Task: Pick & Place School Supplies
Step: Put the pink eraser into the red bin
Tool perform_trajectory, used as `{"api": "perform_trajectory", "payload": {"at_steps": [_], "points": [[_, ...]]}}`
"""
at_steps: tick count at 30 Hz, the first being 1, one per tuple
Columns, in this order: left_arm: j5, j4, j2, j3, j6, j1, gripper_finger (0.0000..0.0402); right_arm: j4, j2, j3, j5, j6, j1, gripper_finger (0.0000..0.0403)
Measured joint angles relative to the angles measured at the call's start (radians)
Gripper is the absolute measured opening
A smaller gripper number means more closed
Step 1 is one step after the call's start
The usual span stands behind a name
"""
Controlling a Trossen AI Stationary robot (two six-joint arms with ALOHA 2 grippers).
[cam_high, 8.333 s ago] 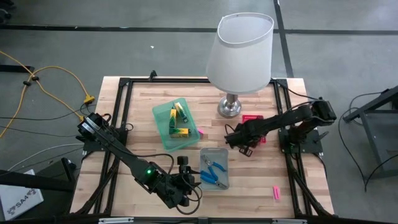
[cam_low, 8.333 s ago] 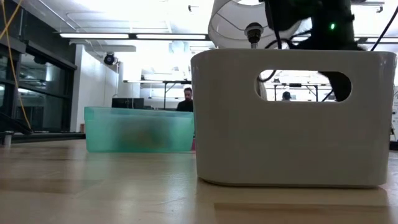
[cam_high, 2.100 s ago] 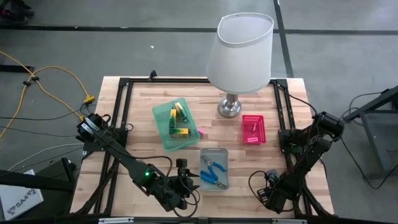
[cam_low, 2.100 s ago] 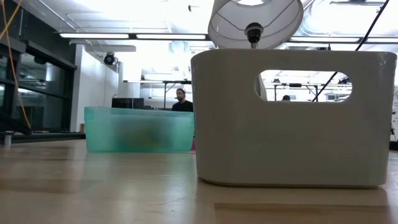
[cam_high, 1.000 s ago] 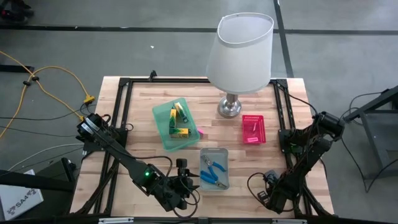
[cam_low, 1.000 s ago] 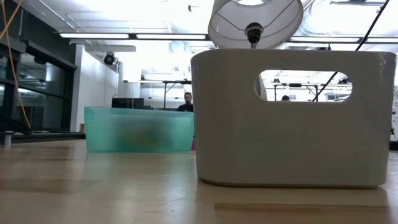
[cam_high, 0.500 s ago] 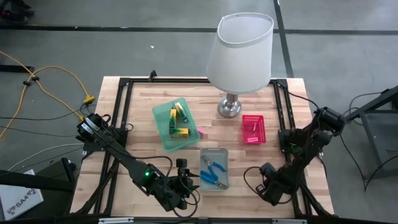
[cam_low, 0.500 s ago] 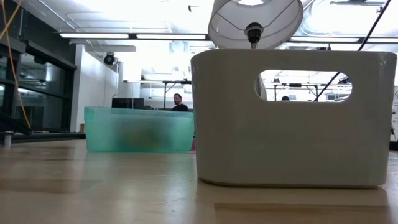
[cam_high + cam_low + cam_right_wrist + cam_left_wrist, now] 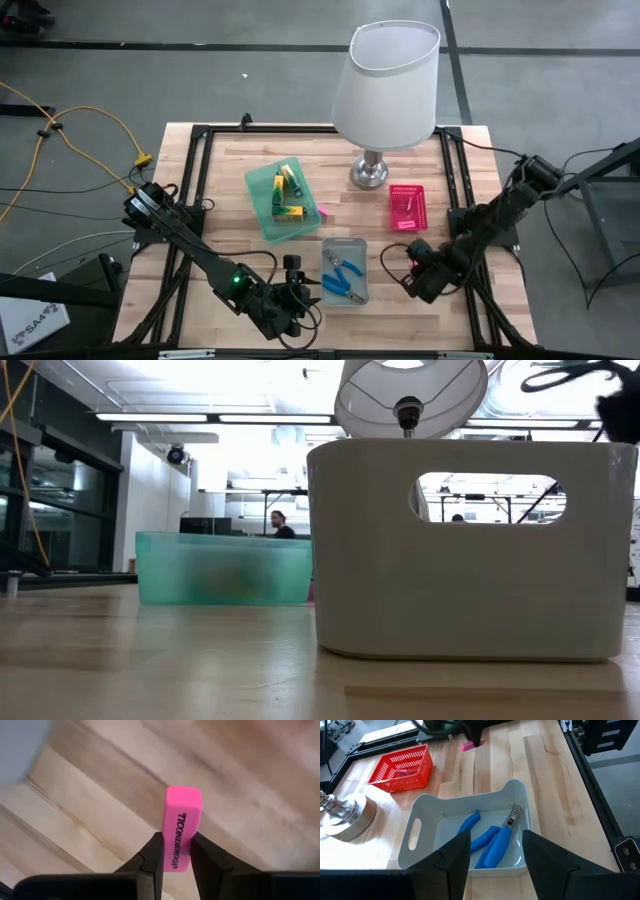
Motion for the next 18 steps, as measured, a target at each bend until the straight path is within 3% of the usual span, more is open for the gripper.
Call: {"api": "perform_trajectory", "payload": {"at_steps": [11, 18], "points": [[0.0, 0.0, 0.0, 0.0, 0.0, 0.0, 0.0171, -0.115, -0.15, 0.002, 0.14, -0.233, -0.222, 0.007], [0.0, 0.0, 0.0, 0.0, 0.0, 0.0, 0.0171, -0.151, -0.169, 0.002, 0.15, -0.39, -0.405, 0.007]]}}
